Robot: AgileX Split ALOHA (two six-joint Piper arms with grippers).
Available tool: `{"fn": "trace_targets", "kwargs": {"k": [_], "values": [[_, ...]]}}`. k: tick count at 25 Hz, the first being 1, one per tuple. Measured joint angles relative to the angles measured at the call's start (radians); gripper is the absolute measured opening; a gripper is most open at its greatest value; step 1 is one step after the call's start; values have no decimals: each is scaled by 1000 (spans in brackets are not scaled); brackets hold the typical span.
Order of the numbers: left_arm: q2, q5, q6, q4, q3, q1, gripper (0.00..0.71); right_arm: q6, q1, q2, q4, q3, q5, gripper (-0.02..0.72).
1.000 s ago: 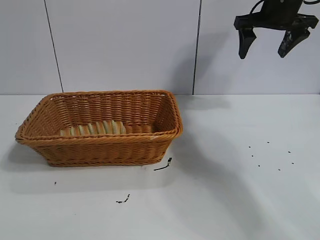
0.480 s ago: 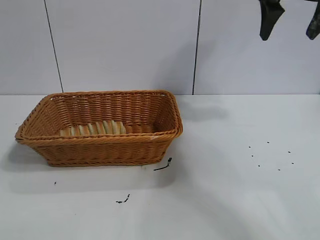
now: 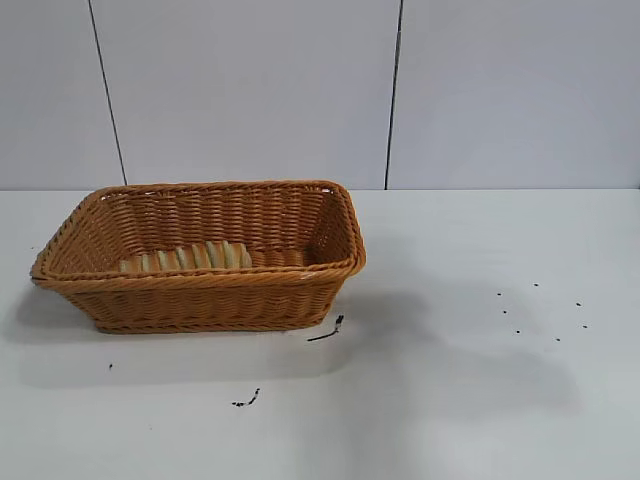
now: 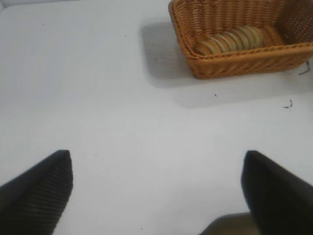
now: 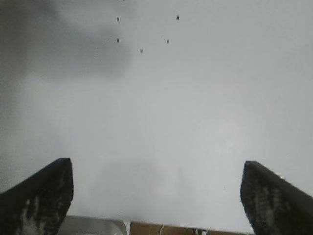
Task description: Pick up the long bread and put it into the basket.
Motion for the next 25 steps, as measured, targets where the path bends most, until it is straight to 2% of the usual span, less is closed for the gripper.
{"fn": "trace_targets", "kwargs": {"k": [2,5,12,25], "values": [[0,0,0,0,0,0,696,0,0,-148,3,76,-37,638],[0,0,0,0,0,0,696,0,0,-412,10,179,-53,638],[0,0,0,0,0,0,696,0,0,-712,17,196,-54,638],[0,0,0,0,0,0,696,0,0,-756,17,199,-54,638]]}}
